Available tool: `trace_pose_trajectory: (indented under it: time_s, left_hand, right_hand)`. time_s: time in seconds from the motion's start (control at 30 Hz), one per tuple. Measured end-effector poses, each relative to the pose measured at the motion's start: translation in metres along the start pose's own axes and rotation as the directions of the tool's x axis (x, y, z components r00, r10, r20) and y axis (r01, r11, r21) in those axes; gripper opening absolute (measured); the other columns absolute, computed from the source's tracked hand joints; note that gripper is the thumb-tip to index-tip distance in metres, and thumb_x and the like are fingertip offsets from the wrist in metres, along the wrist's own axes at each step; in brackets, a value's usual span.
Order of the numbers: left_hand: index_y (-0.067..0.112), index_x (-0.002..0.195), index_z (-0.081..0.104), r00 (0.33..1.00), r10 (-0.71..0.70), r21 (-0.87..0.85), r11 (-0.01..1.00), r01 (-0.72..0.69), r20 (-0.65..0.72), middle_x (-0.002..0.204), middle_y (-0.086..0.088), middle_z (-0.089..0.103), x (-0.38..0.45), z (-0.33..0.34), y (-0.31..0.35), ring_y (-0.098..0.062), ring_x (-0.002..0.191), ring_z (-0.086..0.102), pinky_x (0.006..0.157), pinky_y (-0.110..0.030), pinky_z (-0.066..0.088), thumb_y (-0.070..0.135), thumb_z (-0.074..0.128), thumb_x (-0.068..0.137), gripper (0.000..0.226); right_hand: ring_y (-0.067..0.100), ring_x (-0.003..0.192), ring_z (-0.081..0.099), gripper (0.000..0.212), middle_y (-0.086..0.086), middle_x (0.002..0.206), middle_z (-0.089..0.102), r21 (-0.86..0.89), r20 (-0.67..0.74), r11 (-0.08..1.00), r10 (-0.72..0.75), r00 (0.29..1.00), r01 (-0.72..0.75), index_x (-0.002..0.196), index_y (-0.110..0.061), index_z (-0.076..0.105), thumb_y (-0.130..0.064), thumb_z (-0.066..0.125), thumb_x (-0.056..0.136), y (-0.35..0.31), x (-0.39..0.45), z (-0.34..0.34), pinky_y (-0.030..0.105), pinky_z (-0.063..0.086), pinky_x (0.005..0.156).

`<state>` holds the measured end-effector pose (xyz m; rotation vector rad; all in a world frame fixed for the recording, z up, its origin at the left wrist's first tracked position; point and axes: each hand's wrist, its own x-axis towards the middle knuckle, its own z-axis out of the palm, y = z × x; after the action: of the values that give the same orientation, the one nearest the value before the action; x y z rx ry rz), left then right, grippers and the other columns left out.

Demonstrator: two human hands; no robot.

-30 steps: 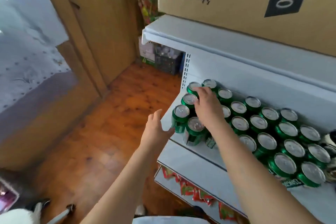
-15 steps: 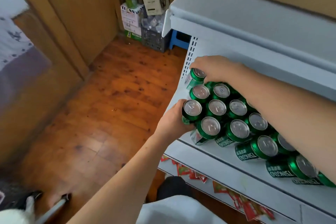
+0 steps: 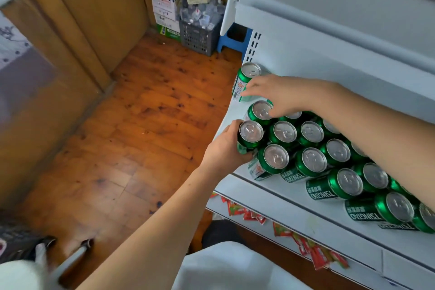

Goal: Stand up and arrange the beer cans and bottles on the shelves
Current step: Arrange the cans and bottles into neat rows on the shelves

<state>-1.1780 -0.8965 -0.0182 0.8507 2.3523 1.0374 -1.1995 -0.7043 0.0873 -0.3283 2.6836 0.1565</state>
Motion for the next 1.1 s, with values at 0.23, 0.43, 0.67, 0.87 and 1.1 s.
trace_pose_trajectory:
  time_s: [0.23,0.43,0.67,0.87,1.1]
  left_hand:
    - [0.026,0.140,0.031,0.997,0.024,-0.053,0.998,-0.020,0.076,0.136,0.002,0.051,0.002,-0.002,0.000,-0.018,0.118,0.055,0.090,-0.028,0.048,0.031,0.082,0.071,0.086]
    - [0.022,0.153,0.015,0.970,-0.099,-0.113,0.986,0.126,0.221,0.154,-0.008,0.025,0.019,-0.028,-0.023,-0.024,0.134,0.040,0.106,-0.034,0.042,-0.013,0.053,0.079,0.090]
    - [0.023,0.155,0.016,0.967,-0.238,-0.579,0.777,0.246,0.093,0.162,-0.003,0.017,0.111,-0.046,-0.014,-0.022,0.147,0.020,0.120,-0.046,0.017,0.054,0.013,0.103,0.061]
    - [0.014,0.141,0.044,0.977,-0.180,-0.652,0.728,0.213,0.117,0.116,0.004,0.061,0.127,-0.015,-0.003,-0.010,0.110,0.056,0.076,-0.009,0.047,0.041,0.015,0.107,0.052]
    - [0.015,0.134,0.050,0.986,-0.147,-0.658,0.736,0.161,0.077,0.094,0.012,0.061,0.132,0.005,0.002,0.000,0.088,0.058,0.059,-0.003,0.044,0.038,0.018,0.107,0.048]
  right_hand:
    - [0.023,0.119,0.050,0.068,0.000,0.133,0.047,0.122,0.119,0.992,0.022,0.993,-0.036,0.138,-0.025,0.046,-0.012,0.073,0.077,-0.013,-0.003,0.015,0.034,0.042,0.097]
    - [0.020,0.111,0.054,0.063,-0.002,0.127,0.054,0.223,-0.003,0.974,0.047,0.999,-0.045,0.132,-0.025,0.047,-0.024,0.078,0.077,-0.003,0.000,0.008,0.039,0.046,0.090]
    - [0.021,0.110,0.052,0.061,-0.001,0.127,0.049,0.227,-0.108,0.972,0.087,0.990,-0.060,0.133,-0.028,0.046,-0.029,0.076,0.080,0.004,0.025,0.008,0.045,0.048,0.092]
    - [0.024,0.128,0.039,0.067,0.005,0.140,0.041,0.158,-0.214,0.976,0.184,0.959,-0.152,0.145,-0.022,0.041,-0.024,0.071,0.085,0.010,0.029,0.028,0.039,0.037,0.103]
    - [0.021,0.127,0.043,0.056,-0.001,0.143,0.041,0.258,-0.455,0.930,0.356,0.816,-0.262,0.141,-0.020,0.046,-0.025,0.065,0.089,-0.016,-0.003,0.031,0.042,0.045,0.099]
